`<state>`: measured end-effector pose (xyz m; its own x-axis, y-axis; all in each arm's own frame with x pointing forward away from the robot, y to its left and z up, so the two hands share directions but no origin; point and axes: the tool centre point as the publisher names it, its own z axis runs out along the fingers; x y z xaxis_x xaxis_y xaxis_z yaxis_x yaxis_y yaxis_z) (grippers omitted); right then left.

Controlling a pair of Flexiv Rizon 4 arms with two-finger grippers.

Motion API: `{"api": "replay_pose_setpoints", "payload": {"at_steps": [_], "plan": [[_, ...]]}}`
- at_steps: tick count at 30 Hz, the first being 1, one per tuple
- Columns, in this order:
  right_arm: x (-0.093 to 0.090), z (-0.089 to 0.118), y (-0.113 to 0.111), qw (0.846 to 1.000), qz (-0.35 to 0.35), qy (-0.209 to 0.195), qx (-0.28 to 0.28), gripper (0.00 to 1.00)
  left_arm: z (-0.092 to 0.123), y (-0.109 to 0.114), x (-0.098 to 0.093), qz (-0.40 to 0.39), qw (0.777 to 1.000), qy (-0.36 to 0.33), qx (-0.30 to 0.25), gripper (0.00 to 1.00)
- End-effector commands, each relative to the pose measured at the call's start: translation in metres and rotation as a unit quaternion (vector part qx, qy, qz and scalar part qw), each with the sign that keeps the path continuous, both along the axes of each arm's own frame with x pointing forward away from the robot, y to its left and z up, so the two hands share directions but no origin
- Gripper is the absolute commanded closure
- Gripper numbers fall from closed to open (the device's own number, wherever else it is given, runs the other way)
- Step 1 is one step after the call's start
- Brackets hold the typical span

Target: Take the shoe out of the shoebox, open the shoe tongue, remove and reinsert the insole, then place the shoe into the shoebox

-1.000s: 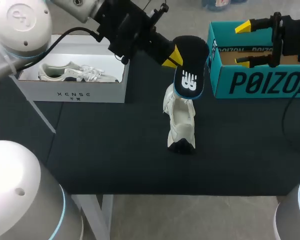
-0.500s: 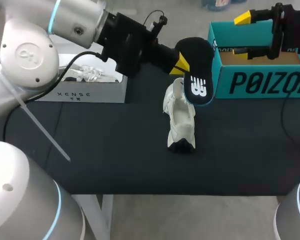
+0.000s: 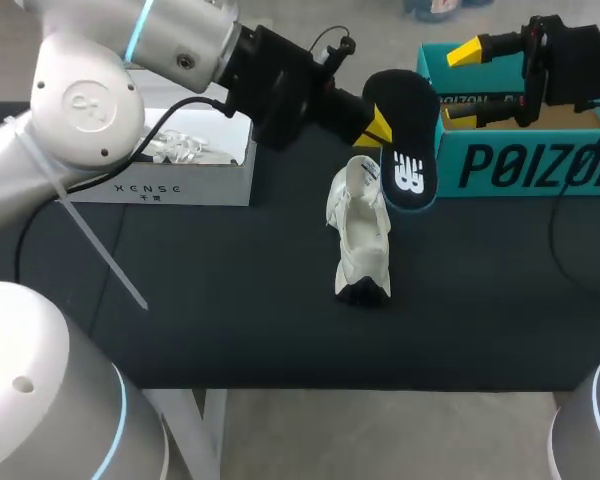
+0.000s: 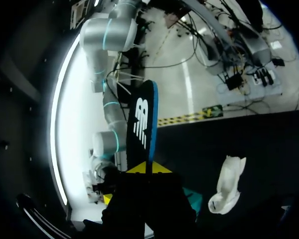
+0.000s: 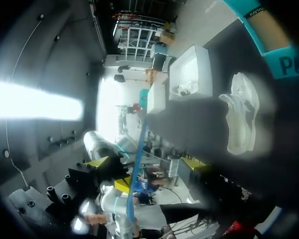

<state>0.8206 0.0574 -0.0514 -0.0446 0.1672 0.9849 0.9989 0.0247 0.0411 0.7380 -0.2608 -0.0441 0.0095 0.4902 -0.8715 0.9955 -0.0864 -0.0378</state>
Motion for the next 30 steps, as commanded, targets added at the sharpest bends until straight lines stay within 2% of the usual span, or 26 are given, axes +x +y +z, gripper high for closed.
{"api": "replay_pose_setpoints", "payload": {"at_steps": [1,7,13,15,17,21,22,24,25,26,27,28,29,30], "plan": [[0.002,0.0,0.009,1.0,0.005,-0.002,-0.003,0.16,-0.002,-0.023,0.02,-0.004,1.0,0.002,0.01,1.0],[0.002,0.0,0.012,1.0,0.001,0.001,-0.002,0.49,-0.004,-0.031,0.031,0.008,1.0,-0.003,0.018,1.0],[0.005,-0.003,0.014,1.0,-0.004,0.011,0.003,0.58,-0.008,-0.036,0.034,0.013,1.0,-0.003,0.021,1.0],[0.006,-0.003,0.016,1.0,-0.002,0.013,0.002,0.73,-0.008,-0.036,0.035,0.016,1.0,-0.002,0.02,1.0],[0.006,-0.005,0.016,1.0,-0.002,0.017,0.001,0.98,-0.008,-0.037,0.035,0.018,1.0,-0.003,0.02,1.0],[0.007,-0.009,0.017,1.0,0.0,0.024,0.0,1.0,-0.002,-0.036,0.035,0.012,1.0,-0.008,0.023,1.0],[0.007,-0.01,0.017,1.0,0.0,0.025,0.0,1.0,-0.001,-0.036,0.035,0.012,1.0,-0.008,0.027,0.94],[0.008,-0.012,0.018,1.0,0.001,0.026,-0.002,1.0,0.001,-0.034,0.036,0.008,0.999,-0.008,0.03,0.75],[0.008,-0.013,0.018,1.0,0.001,0.026,-0.004,1.0,0.001,-0.033,0.037,0.006,0.999,-0.008,0.035,0.88],[0.009,-0.014,0.018,1.0,0.0,0.026,-0.006,1.0,0.001,-0.031,0.038,0.005,0.999,-0.009,0.038,0.87],[0.009,-0.015,0.019,1.0,0.0,0.026,-0.007,1.0,0.001,-0.029,0.039,0.007,0.999,-0.006,0.047,0.78],[0.01,-0.016,0.019,1.0,0.0,0.025,-0.01,1.0,0.0,-0.027,0.04,0.008,0.998,0.0,0.059,0.58],[0.01,-0.017,0.02,1.0,0.0,0.024,-0.013,1.0,-0.001,-0.025,0.04,0.008,0.998,0.005,0.07,0.0],[0.01,-0.019,0.02,1.0,0.0,0.023,-0.015,1.0,-0.002,-0.023,0.041,0.007,0.996,0.009,0.086,0.0]]}}
